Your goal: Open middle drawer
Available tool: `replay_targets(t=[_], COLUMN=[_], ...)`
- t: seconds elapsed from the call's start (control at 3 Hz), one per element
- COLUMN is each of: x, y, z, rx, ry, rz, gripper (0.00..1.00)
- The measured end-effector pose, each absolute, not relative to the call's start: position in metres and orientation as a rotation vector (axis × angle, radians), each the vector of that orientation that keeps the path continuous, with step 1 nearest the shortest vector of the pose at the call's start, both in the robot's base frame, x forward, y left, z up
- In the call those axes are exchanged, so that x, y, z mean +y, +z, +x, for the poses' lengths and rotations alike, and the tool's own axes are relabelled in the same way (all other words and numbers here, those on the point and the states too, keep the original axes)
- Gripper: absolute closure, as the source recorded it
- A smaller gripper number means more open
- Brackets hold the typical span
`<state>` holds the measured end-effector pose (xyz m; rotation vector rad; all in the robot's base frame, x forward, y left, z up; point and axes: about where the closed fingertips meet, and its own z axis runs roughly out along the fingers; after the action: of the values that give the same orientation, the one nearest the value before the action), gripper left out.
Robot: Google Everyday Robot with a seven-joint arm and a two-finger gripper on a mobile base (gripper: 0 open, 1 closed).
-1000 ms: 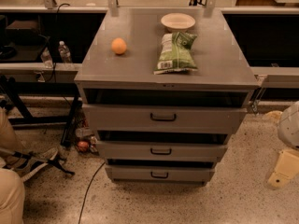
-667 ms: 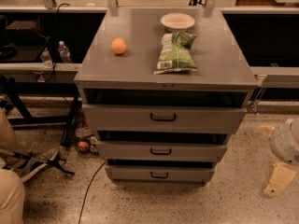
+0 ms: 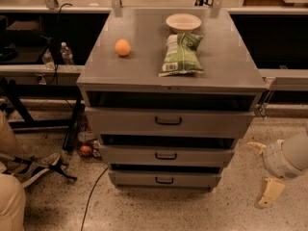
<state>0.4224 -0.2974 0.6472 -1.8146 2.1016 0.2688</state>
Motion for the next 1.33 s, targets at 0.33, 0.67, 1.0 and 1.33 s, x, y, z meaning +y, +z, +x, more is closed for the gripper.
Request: replay_targets(t=[0.33, 0.67, 1.0, 1.33], x=[-0.286, -0.286, -0.285, -0.28], y=[0.62, 0.62, 0.602, 0.567], z=[0.435, 0.435, 0.44, 0.454], rx=[2.015, 2.015, 1.975, 1.885], ry=[0.313, 0.313, 0.35, 0.402], rz=[-1.824, -1.824, -1.848, -1.879], gripper=[0.0, 0.0, 0.0, 0.0])
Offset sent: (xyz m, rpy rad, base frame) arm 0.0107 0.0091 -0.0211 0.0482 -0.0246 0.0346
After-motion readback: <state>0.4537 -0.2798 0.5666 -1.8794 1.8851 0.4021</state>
